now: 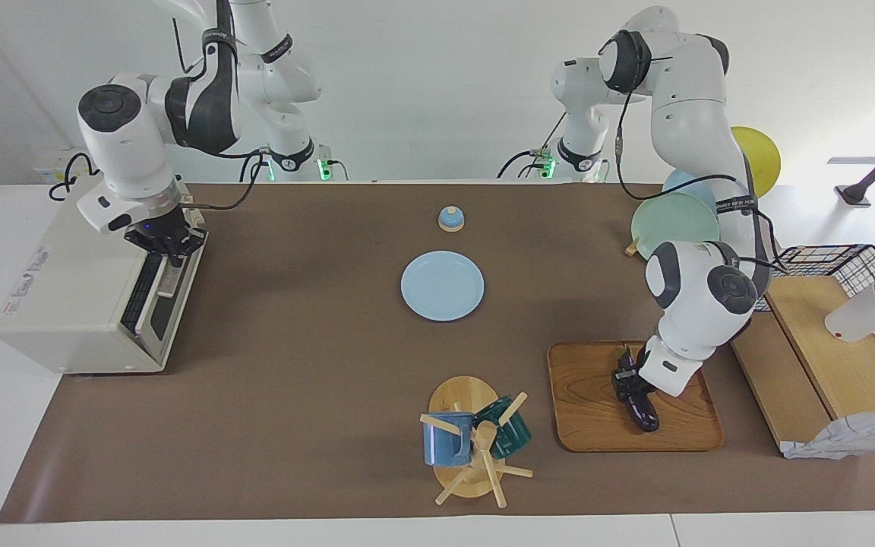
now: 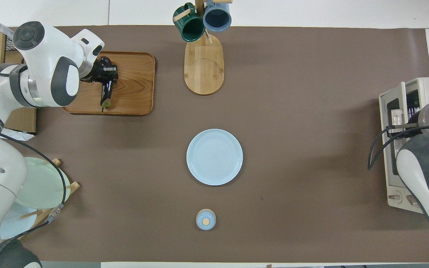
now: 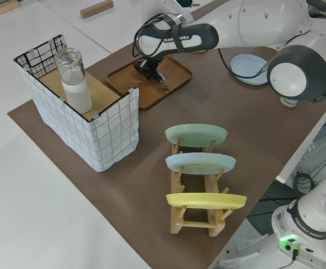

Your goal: Put eggplant into oven

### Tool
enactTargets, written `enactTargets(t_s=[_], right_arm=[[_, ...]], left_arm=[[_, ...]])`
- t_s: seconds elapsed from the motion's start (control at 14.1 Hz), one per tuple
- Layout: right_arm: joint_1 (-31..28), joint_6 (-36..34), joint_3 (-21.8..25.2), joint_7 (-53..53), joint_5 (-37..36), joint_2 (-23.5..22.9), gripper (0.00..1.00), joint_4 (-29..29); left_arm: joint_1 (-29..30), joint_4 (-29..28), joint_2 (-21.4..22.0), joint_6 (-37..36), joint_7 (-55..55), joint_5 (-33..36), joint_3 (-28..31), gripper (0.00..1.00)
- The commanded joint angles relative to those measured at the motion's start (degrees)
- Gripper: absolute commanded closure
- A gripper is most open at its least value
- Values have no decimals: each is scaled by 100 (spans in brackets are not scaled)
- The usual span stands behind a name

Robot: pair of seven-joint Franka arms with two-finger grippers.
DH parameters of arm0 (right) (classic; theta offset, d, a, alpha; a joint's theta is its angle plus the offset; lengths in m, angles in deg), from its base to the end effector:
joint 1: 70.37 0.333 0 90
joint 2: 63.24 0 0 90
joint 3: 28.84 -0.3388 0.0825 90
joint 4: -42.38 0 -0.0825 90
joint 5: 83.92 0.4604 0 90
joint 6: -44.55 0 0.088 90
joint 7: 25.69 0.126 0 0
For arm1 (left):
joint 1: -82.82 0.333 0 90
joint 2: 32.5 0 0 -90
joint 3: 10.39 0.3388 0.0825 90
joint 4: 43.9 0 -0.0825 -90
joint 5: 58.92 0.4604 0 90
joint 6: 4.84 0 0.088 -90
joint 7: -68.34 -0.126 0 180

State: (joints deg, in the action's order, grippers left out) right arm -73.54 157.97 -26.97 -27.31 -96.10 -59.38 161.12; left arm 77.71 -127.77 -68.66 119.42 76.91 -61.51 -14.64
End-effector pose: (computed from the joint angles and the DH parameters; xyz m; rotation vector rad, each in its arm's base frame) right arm 0.5936 -0.0696 0.4311 2.9509 0.0408 -0.0539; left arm 0.7939 -0.1241 0.2810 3.0477 0.0399 0.0939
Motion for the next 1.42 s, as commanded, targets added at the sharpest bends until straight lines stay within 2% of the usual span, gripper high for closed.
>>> enactTargets(t_s=[0.0, 0.21, 0.28, 0.5, 0.64, 0.85, 0.99, 1.35], right_arm=[[-61, 514, 7, -58, 101, -237, 100, 158], [53, 882, -2, -67, 101, -395, 100, 298], [53, 997, -2, -67, 101, -465, 100, 316], [201, 1409, -11, -23, 119, -694, 100, 342], [308, 1831, -11, 47, 119, -791, 100, 517], [308, 2219, -11, 65, 128, -1089, 100, 606], [326, 2307, -11, 205, 145, -1178, 100, 597], [702, 2325, -11, 521, 425, -1231, 100, 606]], left_arm=[[1, -217, 791, -646, 4, -283, 21, 100], [-95, -287, 1566, -1612, 677, -514, 3, 100], [-348, -409, 1794, -1789, 994, -523, -6, 100], [-1147, -1024, 2314, -1721, 2066, -523, -6, 100], [-1666, -1524, 2525, -1345, 2428, -540, -6, 100], [-2484, -2718, 2920, 111, 2991, -637, -6, 100], [-2906, -2976, 2834, 633, 3142, -637, -6, 100], [-3426, -3021, 2184, 1389, 3309, -637, 3, 100]])
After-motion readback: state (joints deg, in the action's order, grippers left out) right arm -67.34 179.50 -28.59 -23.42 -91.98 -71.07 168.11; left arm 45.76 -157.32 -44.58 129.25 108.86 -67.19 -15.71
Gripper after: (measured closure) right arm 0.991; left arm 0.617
